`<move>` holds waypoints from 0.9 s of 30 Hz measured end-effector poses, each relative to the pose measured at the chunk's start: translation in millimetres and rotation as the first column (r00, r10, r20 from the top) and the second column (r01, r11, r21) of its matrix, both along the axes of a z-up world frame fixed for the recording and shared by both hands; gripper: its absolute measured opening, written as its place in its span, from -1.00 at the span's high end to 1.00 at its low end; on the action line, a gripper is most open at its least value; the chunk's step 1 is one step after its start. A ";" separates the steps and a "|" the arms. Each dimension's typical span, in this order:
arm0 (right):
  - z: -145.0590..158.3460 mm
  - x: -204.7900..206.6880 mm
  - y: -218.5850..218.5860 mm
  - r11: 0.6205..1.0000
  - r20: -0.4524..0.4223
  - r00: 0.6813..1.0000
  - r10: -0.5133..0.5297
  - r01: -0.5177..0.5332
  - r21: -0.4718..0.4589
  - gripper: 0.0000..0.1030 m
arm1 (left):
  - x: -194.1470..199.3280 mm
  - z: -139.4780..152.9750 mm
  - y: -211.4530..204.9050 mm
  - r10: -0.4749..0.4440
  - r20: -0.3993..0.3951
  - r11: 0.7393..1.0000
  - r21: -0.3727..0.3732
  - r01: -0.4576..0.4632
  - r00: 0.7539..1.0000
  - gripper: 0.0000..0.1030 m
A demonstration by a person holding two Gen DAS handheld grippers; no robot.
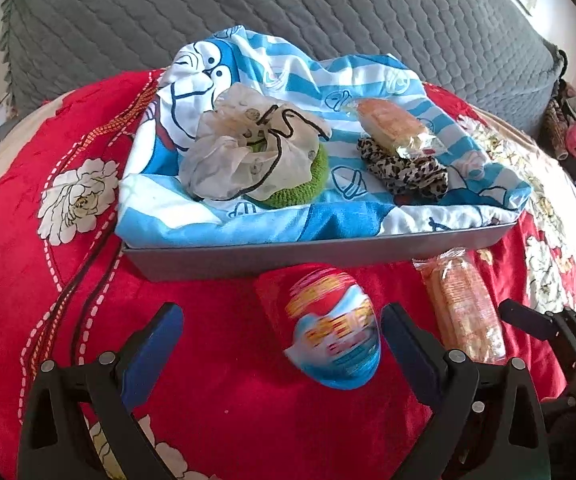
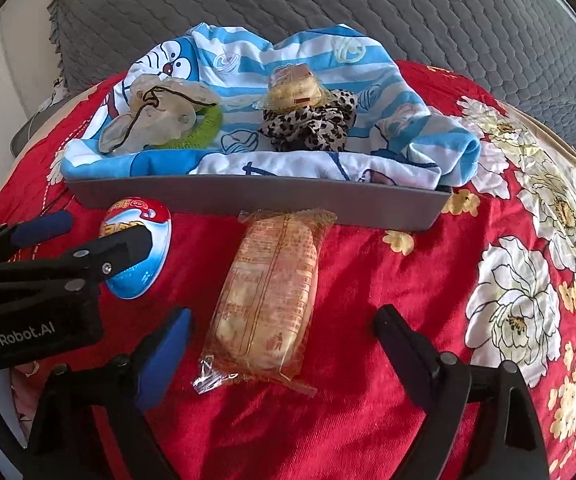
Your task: Organize objects
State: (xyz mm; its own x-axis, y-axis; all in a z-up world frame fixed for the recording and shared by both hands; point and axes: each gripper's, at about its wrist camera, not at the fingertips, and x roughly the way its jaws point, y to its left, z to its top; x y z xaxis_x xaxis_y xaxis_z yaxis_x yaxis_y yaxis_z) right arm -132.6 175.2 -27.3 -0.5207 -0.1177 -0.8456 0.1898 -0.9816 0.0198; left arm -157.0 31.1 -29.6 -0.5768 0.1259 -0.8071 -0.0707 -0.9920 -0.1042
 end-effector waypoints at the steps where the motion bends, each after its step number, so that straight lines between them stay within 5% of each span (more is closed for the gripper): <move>1: -0.6 -0.6 0.0 1.000 -0.002 1.000 0.002 -0.002 0.001 -0.74 | -0.7 -2.1 0.8 -0.003 0.004 1.000 -0.002 0.003 1.000 -0.92; 13: -5.0 -8.5 -2.2 1.000 -0.012 1.000 0.017 -0.017 0.005 -0.35 | -3.5 -12.5 -5.8 0.000 0.005 0.998 0.057 0.000 1.000 -0.88; 16: -4.4 -10.3 -2.7 1.000 -0.016 1.000 0.019 -0.019 0.001 -0.19 | -2.2 -12.2 -4.1 -0.013 -0.002 0.998 0.056 0.014 1.000 -0.66; 19: -4.0 -10.1 -3.8 1.000 -0.019 0.999 0.029 -0.029 -0.004 -0.08 | -1.8 -12.6 -1.1 -0.022 0.002 0.998 0.052 0.022 1.000 -0.18; 27: -2.0 -9.1 -1.6 0.999 -0.024 0.999 0.026 -0.027 -0.020 0.13 | 1.4 -12.7 -2.5 -0.031 0.004 0.998 0.062 0.030 1.000 -0.08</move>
State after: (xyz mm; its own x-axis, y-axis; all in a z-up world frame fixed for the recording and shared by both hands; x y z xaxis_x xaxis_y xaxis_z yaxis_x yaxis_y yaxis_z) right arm -141.7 173.6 -29.3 -0.5368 -0.1485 -0.8305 0.2162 -0.9757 0.0347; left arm -155.6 28.6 -42.3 -0.5679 0.1931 -0.8001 -0.1002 -0.9811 -0.1657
